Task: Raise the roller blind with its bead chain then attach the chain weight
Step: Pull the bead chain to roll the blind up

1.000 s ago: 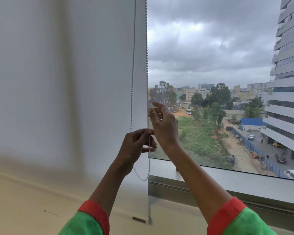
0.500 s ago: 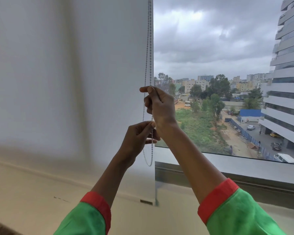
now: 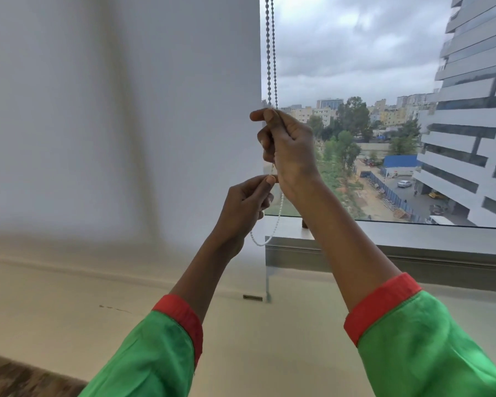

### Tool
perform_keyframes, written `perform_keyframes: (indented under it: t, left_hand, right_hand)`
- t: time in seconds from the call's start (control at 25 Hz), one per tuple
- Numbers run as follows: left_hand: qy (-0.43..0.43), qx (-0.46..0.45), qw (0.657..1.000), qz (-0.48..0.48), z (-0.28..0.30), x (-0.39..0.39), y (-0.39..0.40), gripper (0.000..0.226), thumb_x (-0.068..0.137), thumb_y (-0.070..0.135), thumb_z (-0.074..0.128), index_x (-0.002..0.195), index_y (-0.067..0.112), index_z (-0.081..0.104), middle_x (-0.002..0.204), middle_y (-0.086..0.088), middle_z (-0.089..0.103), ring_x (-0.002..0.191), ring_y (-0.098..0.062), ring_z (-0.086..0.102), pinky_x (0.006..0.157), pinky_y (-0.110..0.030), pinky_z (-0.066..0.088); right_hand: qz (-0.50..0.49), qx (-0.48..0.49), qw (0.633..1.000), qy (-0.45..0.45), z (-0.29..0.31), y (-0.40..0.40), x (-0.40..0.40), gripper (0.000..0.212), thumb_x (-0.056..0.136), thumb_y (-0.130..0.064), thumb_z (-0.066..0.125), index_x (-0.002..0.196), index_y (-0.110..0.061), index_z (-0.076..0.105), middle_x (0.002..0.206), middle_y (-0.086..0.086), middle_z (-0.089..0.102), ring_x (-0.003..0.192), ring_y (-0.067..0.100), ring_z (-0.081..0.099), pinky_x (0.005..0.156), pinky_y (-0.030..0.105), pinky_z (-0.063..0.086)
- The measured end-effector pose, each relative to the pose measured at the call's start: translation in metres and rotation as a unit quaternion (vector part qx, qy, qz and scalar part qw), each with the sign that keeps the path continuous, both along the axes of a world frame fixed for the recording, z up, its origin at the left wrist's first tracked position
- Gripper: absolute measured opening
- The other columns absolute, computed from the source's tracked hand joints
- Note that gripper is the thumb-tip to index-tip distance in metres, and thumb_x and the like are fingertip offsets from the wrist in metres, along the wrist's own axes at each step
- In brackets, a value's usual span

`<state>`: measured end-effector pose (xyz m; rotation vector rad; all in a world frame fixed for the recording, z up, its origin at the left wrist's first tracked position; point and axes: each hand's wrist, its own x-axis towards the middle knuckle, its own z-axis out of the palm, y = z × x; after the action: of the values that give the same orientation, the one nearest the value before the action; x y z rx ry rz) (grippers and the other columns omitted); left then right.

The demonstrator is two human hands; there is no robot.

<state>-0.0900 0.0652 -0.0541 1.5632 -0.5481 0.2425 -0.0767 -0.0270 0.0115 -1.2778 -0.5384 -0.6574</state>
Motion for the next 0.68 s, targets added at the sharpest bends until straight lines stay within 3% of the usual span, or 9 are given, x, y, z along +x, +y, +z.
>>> perform_keyframes:
  t: [0.24, 0.36, 0.48, 0.68]
  left_hand:
    - [0.006, 0.012, 1.000, -0.005, -0.002, -0.014, -0.005, 0.024, 0.094, 0.036, 0.049, 0.082, 0.031, 0.069, 0.061, 0.004, 0.053, 0.057, -0.007, 0.045, 0.053, -0.017, 0.038]
    - [0.000, 0.009, 1.000, 0.014, 0.007, -0.020, -0.012, 0.021, 0.098, 0.033, 0.042, 0.101, 0.029, 0.062, 0.086, 0.002, 0.066, 0.078, -0.012, 0.062, 0.065, -0.018, 0.046]
    - [-0.010, -0.062, 0.995, 0.074, 0.033, -0.024, -0.025, 0.029, 0.101, 0.030, 0.033, 0.116, 0.020, 0.056, 0.101, 0.002, 0.067, 0.096, -0.013, 0.064, 0.076, -0.022, 0.051]
    - [-0.062, -0.135, 0.985, 0.083, 0.087, -0.050, -0.057, 0.032, 0.101, 0.026, 0.033, 0.115, 0.012, 0.058, 0.106, -0.003, 0.068, 0.098, -0.013, 0.067, 0.086, -0.026, 0.054]
  right_hand:
    - [0.015, 0.003, 1.000, 0.007, 0.000, -0.004, -0.018, 0.024, 0.097, -0.016, 0.046, 0.088, -0.010, 0.067, 0.052, 0.001, 0.042, 0.041, 0.007, 0.029, 0.041, 0.022, 0.023]
    - [0.031, 0.005, 0.999, 0.003, 0.000, -0.012, -0.026, 0.025, 0.097, -0.015, 0.046, 0.083, -0.014, 0.067, 0.050, 0.000, 0.042, 0.041, 0.008, 0.029, 0.042, 0.023, 0.025]
    - [0.049, 0.006, 0.999, -0.012, -0.001, -0.031, -0.035, 0.024, 0.097, -0.014, 0.046, 0.084, -0.012, 0.067, 0.047, -0.004, 0.042, 0.043, 0.008, 0.033, 0.048, 0.025, 0.031]
    - [0.078, 0.011, 0.997, -0.016, 0.000, -0.071, -0.052, 0.026, 0.097, -0.014, 0.047, 0.083, -0.011, 0.068, 0.047, -0.004, 0.043, 0.041, 0.006, 0.031, 0.042, 0.018, 0.028]
